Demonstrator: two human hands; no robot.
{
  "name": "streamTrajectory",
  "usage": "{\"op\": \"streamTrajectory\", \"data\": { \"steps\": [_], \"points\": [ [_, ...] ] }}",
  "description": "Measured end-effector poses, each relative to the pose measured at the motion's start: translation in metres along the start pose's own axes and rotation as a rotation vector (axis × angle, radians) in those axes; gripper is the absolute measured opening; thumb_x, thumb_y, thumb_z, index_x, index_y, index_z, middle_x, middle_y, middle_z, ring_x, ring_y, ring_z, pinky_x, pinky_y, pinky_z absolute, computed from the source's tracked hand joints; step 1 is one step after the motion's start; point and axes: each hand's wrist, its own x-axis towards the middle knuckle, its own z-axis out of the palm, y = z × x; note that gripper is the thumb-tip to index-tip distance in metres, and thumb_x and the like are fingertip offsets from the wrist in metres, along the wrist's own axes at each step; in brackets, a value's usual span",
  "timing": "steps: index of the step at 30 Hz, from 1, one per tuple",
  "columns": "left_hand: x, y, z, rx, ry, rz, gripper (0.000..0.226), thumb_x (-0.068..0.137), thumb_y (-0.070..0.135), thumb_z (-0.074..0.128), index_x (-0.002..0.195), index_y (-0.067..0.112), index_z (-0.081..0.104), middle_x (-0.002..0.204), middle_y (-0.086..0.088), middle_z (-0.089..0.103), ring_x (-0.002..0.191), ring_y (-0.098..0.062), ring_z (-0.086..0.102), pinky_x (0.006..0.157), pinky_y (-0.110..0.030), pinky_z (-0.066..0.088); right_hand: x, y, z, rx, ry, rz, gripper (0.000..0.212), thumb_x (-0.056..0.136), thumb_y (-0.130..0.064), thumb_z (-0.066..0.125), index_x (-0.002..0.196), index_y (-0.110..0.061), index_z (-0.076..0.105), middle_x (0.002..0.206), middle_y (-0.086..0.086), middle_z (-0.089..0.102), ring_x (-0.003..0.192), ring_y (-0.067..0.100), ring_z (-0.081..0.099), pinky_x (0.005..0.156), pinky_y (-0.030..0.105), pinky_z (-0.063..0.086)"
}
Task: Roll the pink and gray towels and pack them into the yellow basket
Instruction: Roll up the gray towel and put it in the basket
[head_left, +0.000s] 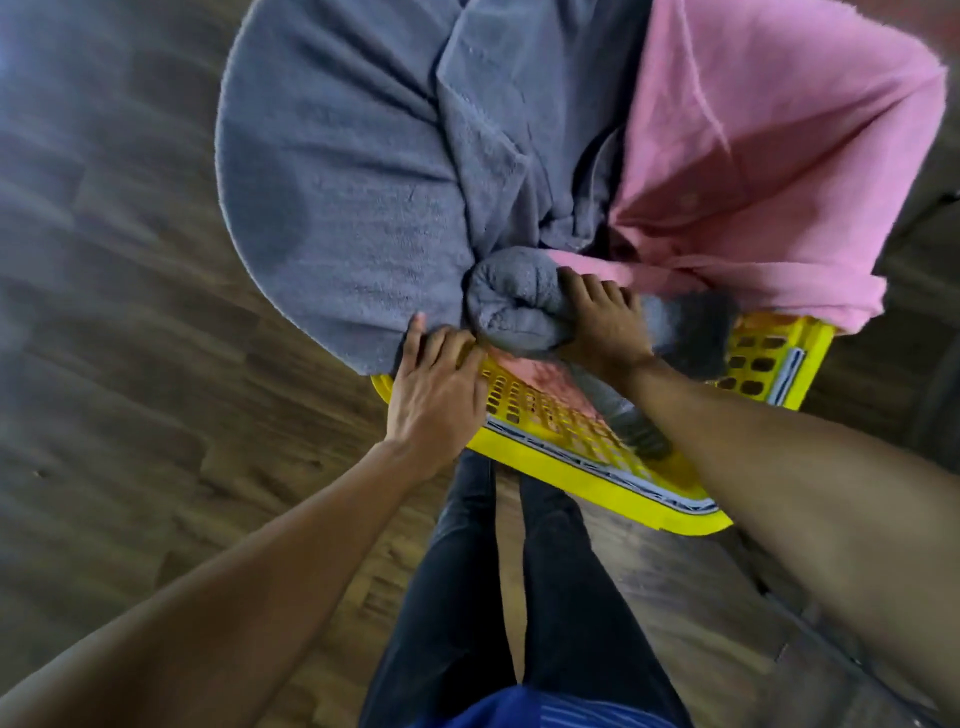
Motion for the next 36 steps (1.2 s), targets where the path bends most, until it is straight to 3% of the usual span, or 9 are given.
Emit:
{"op": "streamTrajectory", "data": {
  "steps": [6,12,15,18,20,23,27,32,36],
  "points": [
    [-0.003,-0.001,0.008,0.006,0.028,-0.021,0.031,0.087,0.023,0.044,0.104,0.012,0.068,0.11,-0.006,0.063,0.114,-0.027,0.055,0.119,-0.049,0.014,0.003,0.015,0.027,-0.032,-0.137,0.071,0.121,0.061,-0.051,0.079,0.152,-0.011,0.011,0.133,0.011,0.041,0.12,0.035,0.044,0.098,0.049,0.039],
    [-0.002,0.004,0.006,-0.032,0.034,-0.033,0.031,0.085,0.022,0.043,0.102,0.011,0.067,0.105,-0.006,0.063,0.111,-0.027,0.056,0.118,-0.051,0.017,0.005,0.009,0.018,-0.023,-0.248,0.138,0.105,0.079,-0.044,0.068,0.153,-0.015,-0.002,0.144,0.011,0.031,0.131,0.035,0.033,0.104,0.05,0.033],
    [-0.002,0.005,-0.003,-0.093,0.062,-0.05,0.027,0.083,0.019,0.047,0.102,0.011,0.066,0.104,-0.005,0.061,0.109,-0.026,0.055,0.116,-0.051,0.021,-0.001,-0.002,-0.002,0.15,-0.263,0.22,0.078,0.087,-0.04,0.059,0.15,-0.016,0.019,0.145,0.012,0.032,0.136,0.034,0.029,0.104,0.052,0.033],
    [-0.008,0.005,-0.02,-0.117,0.078,-0.082,0.028,0.081,0.017,0.049,0.103,0.011,0.065,0.107,-0.007,0.06,0.109,-0.029,0.054,0.113,-0.049,0.027,-0.019,-0.016,-0.034,0.387,-0.232,0.223,0.053,0.081,-0.035,0.058,0.13,-0.015,0.051,0.133,0.016,0.052,0.126,0.035,0.047,0.097,0.043,0.043],
    [-0.017,0.002,-0.033,-0.116,0.059,-0.117,0.031,0.08,0.018,0.046,0.105,0.011,0.063,0.111,-0.008,0.058,0.11,-0.031,0.053,0.106,-0.047,0.035,-0.038,-0.035,-0.054,0.507,-0.229,0.221,0.045,0.08,-0.03,0.063,0.122,-0.012,0.061,0.122,0.018,0.063,0.115,0.034,0.058,0.09,0.036,0.046],
    [-0.034,-0.007,-0.048,-0.158,0.037,-0.19,0.039,0.079,0.02,0.039,0.112,0.012,0.059,0.115,-0.007,0.054,0.109,-0.029,0.049,0.092,-0.042,0.042,-0.068,-0.071,-0.072,0.636,-0.199,0.214,0.037,0.081,-0.032,0.065,0.112,-0.012,0.066,0.11,0.014,0.069,0.104,0.03,0.063,0.085,0.033,0.048],
    [-0.05,-0.04,-0.056,-0.258,0.031,-0.224,0.033,0.078,0.006,0.056,0.111,0.007,0.059,0.11,-0.011,0.055,0.104,-0.033,0.05,0.082,-0.046,0.047,-0.093,-0.119,-0.068,0.708,-0.222,0.216,0.027,0.087,-0.02,0.064,0.113,-0.015,0.067,0.104,0.004,0.069,0.101,0.019,0.063,0.079,0.025,0.045],
    [-0.048,-0.093,-0.067,-0.303,-0.061,-0.083,0.034,0.079,0.002,0.06,0.113,0.006,0.058,0.106,-0.012,0.058,0.1,-0.034,0.054,0.082,-0.047,0.048,-0.097,-0.175,-0.064,0.654,-0.137,0.279,0.033,0.086,-0.023,0.064,0.119,-0.017,0.066,0.122,0.008,0.064,0.114,0.027,0.057,0.086,0.029,0.042],
    [-0.033,-0.116,-0.075,-0.077,-0.127,0.104,0.026,0.079,0.016,0.067,0.104,0.01,0.063,0.097,-0.009,0.061,0.092,-0.032,0.058,0.078,-0.044,0.046,-0.097,-0.213,-0.054,0.6,-0.102,0.412,0.038,0.086,-0.036,0.061,0.122,-0.026,0.063,0.131,0.007,0.056,0.124,0.029,0.048,0.102,0.04,0.038]
  ]
}}
